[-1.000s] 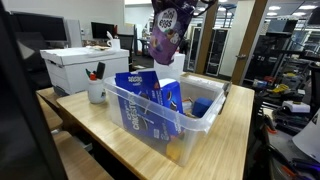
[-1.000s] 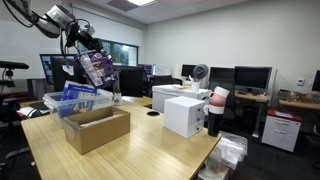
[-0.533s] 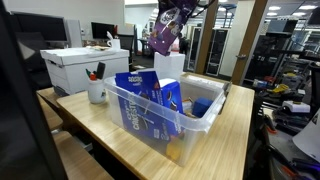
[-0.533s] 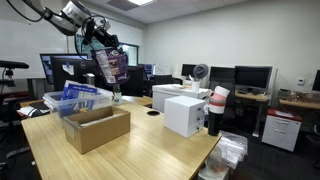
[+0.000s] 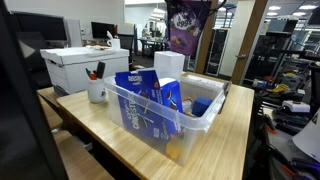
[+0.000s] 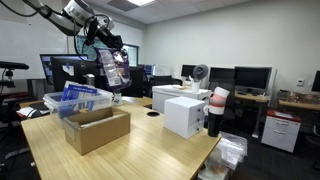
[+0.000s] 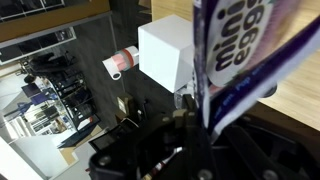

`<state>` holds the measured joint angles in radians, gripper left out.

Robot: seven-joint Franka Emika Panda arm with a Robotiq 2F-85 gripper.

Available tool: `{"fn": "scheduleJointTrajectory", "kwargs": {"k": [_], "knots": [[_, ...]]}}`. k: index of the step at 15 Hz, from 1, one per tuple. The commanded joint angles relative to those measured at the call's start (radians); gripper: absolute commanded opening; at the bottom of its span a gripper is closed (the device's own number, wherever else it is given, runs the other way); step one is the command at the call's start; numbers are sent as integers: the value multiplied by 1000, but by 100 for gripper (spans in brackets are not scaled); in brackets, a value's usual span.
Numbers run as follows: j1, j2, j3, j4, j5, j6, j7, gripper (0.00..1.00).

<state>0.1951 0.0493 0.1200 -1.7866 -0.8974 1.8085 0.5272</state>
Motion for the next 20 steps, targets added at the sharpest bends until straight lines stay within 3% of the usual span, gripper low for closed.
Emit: {"fn": "scheduleJointTrajectory", "kwargs": {"k": [1, 10, 17, 20], "knots": [[-57, -19, -26, 7, 91, 94, -120, 6], [-116, -25, -66, -32, 411, 198, -343, 6], [-116, -20, -65, -87, 656, 228, -478, 6], [-113, -14, -61, -101, 709, 226, -522, 6]]}}
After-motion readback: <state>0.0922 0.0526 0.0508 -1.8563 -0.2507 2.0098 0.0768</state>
